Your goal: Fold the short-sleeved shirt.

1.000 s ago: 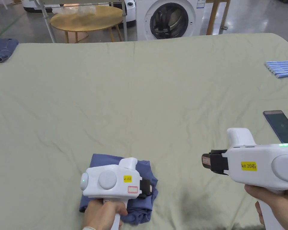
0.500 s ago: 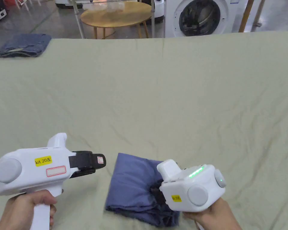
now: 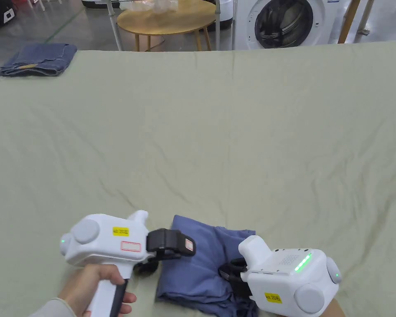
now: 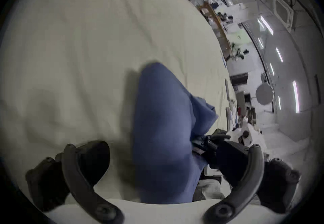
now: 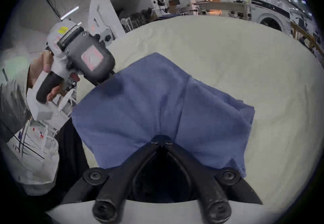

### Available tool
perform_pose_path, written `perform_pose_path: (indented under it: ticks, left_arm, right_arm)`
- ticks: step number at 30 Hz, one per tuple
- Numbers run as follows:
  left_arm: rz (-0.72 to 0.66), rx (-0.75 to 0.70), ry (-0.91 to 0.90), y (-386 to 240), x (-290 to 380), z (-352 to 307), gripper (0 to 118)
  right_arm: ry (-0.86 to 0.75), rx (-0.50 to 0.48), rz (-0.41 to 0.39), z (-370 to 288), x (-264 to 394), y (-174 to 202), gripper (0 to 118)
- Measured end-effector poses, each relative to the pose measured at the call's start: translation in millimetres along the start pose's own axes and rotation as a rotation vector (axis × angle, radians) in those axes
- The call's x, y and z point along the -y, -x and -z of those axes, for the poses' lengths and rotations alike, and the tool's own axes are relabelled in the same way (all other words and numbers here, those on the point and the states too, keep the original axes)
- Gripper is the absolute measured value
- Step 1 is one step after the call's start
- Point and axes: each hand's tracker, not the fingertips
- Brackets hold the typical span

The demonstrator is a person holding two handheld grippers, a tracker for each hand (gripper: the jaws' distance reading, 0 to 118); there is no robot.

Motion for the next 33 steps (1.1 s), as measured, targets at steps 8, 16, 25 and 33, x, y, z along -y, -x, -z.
perform_pose_path:
  ticks: [8, 16, 25, 33]
  left_arm:
    - [0.025, 0.088, 0.096, 0.8, -11.0, 17.0, 20]
    - [-0.007, 0.038, 0.106, 83.6, -36.0, -117.9, 20]
    - [-0.261, -0.323, -0.065, 222.8, -65.9, -377.4, 20]
    - [-0.183, -0.382, -0.036, 224.6, -79.0, -383.0, 35]
  right_arm:
    - [0.011, 0.023, -0.025, 0.3, -2.1, 5.2, 0]
    - [-0.077, -0.110, 0.032, -50.4, -35.0, 48.6, 0]
    - [-0.012, -0.120, 0.135, -29.8, -30.7, 58.2, 0]
    - [-0.004, -0.129, 0.171, -17.1, -54.0, 54.5, 0]
